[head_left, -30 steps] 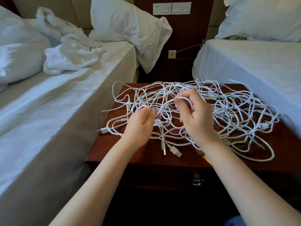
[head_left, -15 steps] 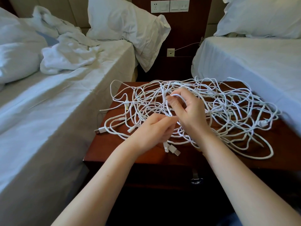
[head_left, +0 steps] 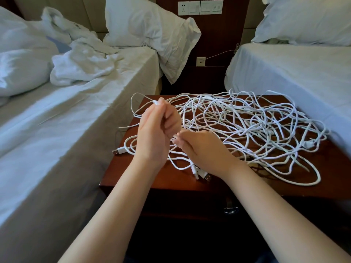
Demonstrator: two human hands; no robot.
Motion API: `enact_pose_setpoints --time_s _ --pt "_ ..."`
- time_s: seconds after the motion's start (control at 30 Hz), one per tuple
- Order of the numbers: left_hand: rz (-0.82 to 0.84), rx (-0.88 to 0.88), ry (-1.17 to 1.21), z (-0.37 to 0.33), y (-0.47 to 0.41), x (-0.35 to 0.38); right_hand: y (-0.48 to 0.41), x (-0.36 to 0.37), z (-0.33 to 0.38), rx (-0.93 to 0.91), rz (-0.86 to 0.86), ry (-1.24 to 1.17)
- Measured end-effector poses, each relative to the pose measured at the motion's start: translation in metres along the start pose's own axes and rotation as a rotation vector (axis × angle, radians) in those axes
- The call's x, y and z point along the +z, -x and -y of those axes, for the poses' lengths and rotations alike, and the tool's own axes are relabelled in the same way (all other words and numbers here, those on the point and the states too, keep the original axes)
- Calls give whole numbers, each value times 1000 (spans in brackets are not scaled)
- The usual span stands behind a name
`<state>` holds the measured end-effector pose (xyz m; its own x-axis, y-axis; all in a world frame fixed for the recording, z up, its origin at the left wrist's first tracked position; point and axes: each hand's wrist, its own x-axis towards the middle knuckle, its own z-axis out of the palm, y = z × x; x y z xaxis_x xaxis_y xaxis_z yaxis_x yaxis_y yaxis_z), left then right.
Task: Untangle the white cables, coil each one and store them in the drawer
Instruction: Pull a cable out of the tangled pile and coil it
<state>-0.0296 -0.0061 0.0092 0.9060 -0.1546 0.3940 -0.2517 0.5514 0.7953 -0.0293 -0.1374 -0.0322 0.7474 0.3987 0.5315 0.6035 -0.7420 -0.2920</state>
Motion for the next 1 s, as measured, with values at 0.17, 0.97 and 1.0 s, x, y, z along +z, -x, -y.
enact_pose_setpoints --time_s 0.17,0.97,1.0 --pt "-198 115 -315 5 -3 -6 0 -4 3 80 178 87" --pt "-42 94 -1204 24 -6 -17 -7 -39 -7 -151 -453 215" --pt "24 72 -1185 22 -4 -14 -7 -40 -10 -147 -456 247"
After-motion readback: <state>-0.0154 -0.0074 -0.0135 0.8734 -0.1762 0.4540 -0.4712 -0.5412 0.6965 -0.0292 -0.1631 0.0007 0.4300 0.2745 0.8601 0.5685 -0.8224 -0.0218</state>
